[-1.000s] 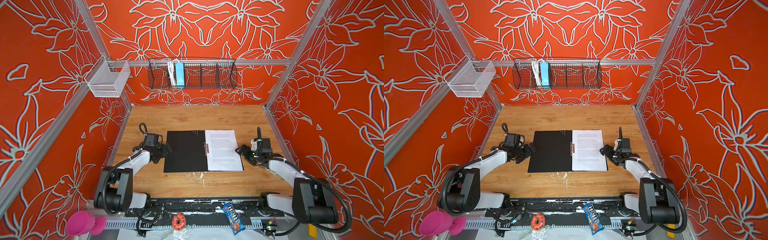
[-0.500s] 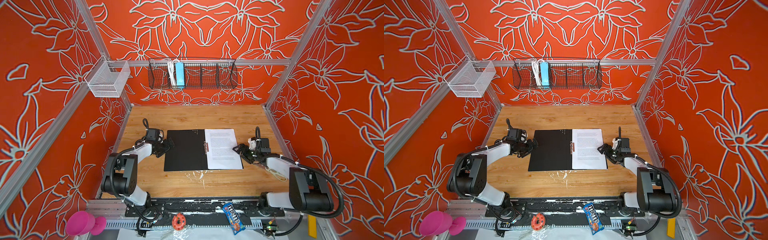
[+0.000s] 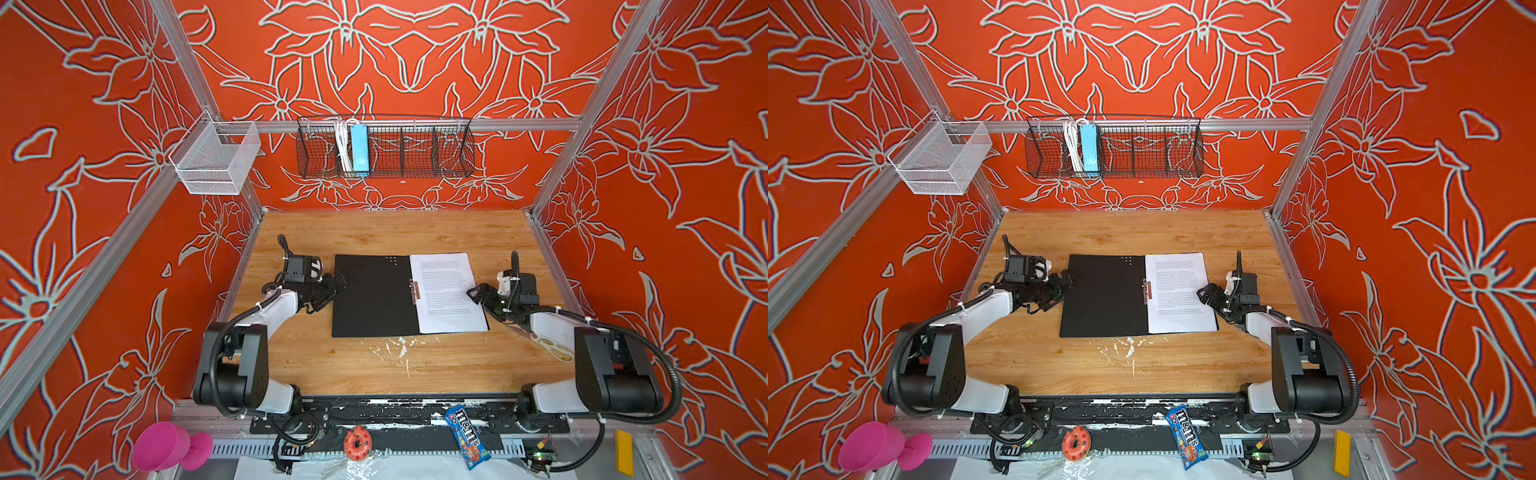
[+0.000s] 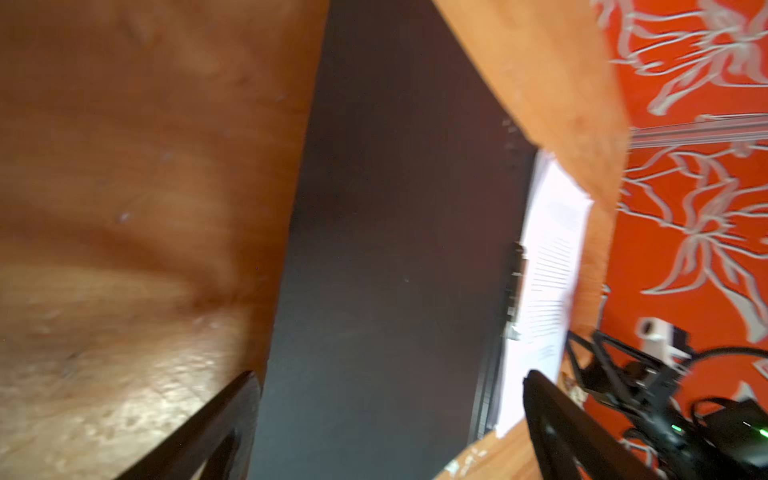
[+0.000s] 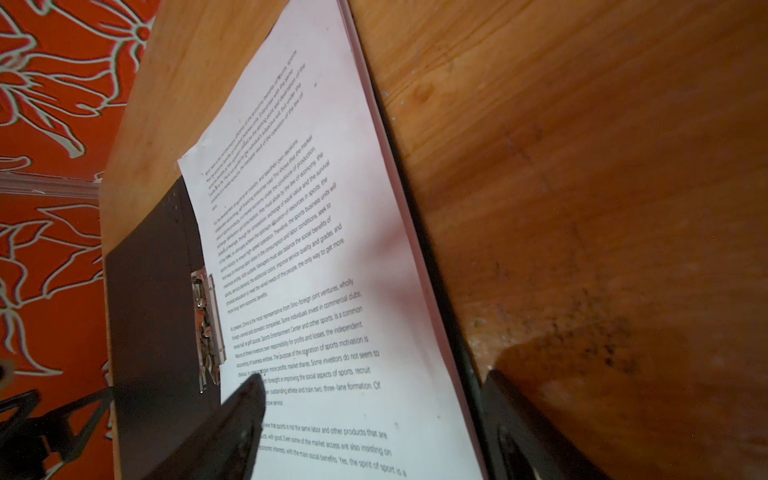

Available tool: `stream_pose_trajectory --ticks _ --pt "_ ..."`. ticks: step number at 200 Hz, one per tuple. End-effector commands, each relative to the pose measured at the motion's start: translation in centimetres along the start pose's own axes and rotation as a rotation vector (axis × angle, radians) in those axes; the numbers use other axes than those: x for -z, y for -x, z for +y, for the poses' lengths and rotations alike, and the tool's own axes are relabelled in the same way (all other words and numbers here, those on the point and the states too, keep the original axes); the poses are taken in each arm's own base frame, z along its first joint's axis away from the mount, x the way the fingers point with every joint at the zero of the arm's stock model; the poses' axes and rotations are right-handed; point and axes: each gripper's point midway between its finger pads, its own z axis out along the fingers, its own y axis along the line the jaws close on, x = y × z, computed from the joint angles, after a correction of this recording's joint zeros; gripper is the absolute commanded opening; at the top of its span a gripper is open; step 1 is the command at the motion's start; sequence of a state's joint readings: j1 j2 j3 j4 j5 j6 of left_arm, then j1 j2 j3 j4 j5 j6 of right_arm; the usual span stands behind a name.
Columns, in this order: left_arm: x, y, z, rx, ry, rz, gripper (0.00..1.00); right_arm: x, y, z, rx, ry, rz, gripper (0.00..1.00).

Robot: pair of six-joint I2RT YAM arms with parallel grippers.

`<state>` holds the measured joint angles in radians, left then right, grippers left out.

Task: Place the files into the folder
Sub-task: 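Grasp the black folder's free cover edge with the left gripper, then swing the black cover over the sheets with the left gripper to close the folder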

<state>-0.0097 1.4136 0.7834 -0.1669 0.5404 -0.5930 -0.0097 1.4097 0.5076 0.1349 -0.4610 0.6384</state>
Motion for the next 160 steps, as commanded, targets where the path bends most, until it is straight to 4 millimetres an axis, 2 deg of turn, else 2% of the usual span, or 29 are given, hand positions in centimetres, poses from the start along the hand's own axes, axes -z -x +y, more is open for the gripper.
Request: stream_pose_trajectory --ticks 1,30,62,85,102,110,125,136,160 --pt "1.7 -3.6 -7.7 -0.042 -0.271 0.174 0.98 -0.5 -5.5 0.6 -0.05 0.049 0.209 0.83" --pt "2.9 -4.7 -11.9 -0.104 -0.332 0.188 0.98 -0.7 -5.6 1.2 -0.047 0.074 0.218 0.82" --pt "4.6 -6.4 -18.1 -0.219 -0.391 0.156 0.98 -0.8 -5.7 1.6 -0.054 0.084 0.211 0.83" --pt "4.2 -8.1 -22.1 -0.289 -0.405 0.165 0.98 -1.2 -5.2 2.2 -0.098 0.12 0.189 0.83" --pt "2.4 -10.0 -24.7 -0.331 -0.427 0.207 0.98 -1.2 -4.8 3.1 -0.112 0.16 0.182 0.84" --pt "1.0 -11.0 -25.4 -0.341 -0.423 0.227 0.98 -0.8 -4.4 3.3 -0.116 0.161 0.171 0.92" --pt "-2.2 -12.7 -26.2 -0.355 -0.39 0.263 0.98 0.5 -3.1 3.0 -0.129 0.125 0.116 0.97" --pt "-4.4 -14.2 -27.1 -0.361 -0.41 0.295 0.98 2.2 -1.8 2.8 -0.136 0.095 0.053 0.97" --pt "-9.8 -17.0 -27.9 -0.335 -0.407 0.376 0.98 7.1 1.7 1.9 -0.164 0.0 -0.127 0.97"
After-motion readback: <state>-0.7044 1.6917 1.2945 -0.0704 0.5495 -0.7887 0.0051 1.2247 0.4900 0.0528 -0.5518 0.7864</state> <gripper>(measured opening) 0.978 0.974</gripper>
